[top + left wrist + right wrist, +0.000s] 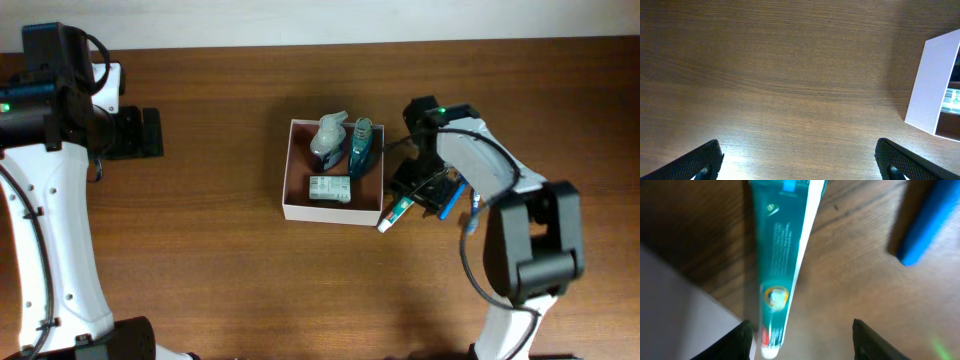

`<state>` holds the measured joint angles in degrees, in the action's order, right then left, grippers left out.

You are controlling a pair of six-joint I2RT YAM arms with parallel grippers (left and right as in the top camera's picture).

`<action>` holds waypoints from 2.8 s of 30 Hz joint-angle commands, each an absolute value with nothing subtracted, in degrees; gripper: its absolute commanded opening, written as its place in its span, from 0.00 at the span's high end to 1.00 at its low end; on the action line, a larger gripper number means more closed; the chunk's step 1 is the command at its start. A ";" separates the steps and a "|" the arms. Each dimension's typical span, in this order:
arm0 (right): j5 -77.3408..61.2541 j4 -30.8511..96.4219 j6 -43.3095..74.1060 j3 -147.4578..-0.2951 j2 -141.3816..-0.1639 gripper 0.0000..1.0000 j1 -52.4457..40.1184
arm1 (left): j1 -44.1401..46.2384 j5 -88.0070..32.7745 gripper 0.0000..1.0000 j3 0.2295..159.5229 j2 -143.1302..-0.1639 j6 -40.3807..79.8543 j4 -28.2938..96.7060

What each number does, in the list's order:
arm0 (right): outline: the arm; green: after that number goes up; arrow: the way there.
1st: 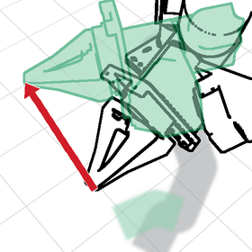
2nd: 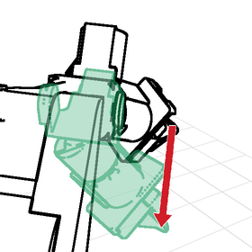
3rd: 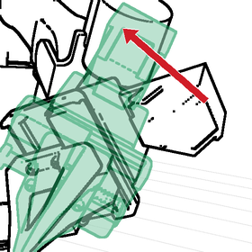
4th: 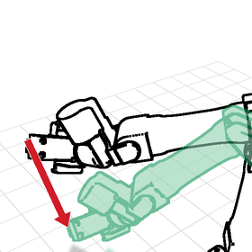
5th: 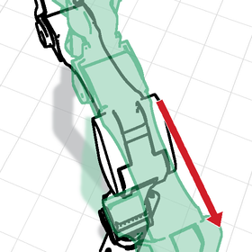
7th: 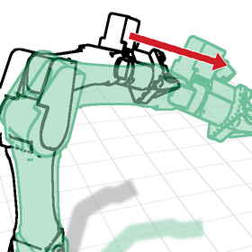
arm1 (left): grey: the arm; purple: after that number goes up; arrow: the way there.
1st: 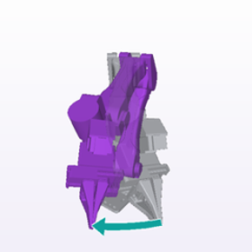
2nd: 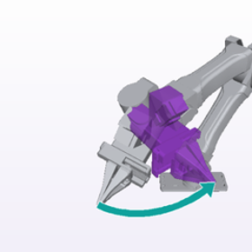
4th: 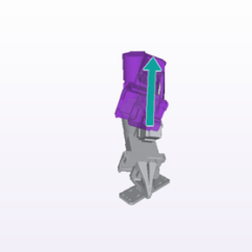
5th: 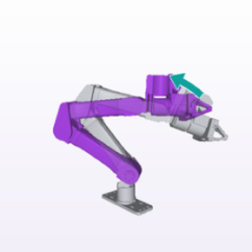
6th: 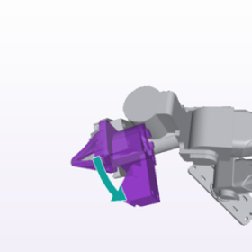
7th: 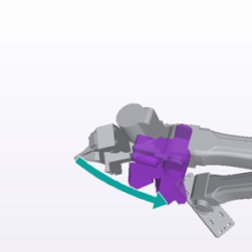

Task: Pack container

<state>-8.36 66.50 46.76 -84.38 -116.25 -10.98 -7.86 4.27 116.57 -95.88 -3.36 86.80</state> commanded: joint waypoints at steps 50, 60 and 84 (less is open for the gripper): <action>-4.80 61.10 -4.36 -79.88 -83.77 0.96 -29.93 | -8.05 3.86 0.00 117.16 -94.80 -2.79 86.85; -4.67 51.66 -30.81 -79.88 -89.06 0.96 -31.88 | -8.05 3.84 0.01 117.16 -94.80 -2.76 86.85; 3.29 57.12 -5.50 -88.29 -89.25 0.01 -28.23 | -8.05 3.84 0.01 117.16 -94.80 -2.79 86.83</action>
<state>2.81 55.11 -19.62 -84.71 -94.89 -30.46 -7.86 4.27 116.57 -95.88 -3.36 86.80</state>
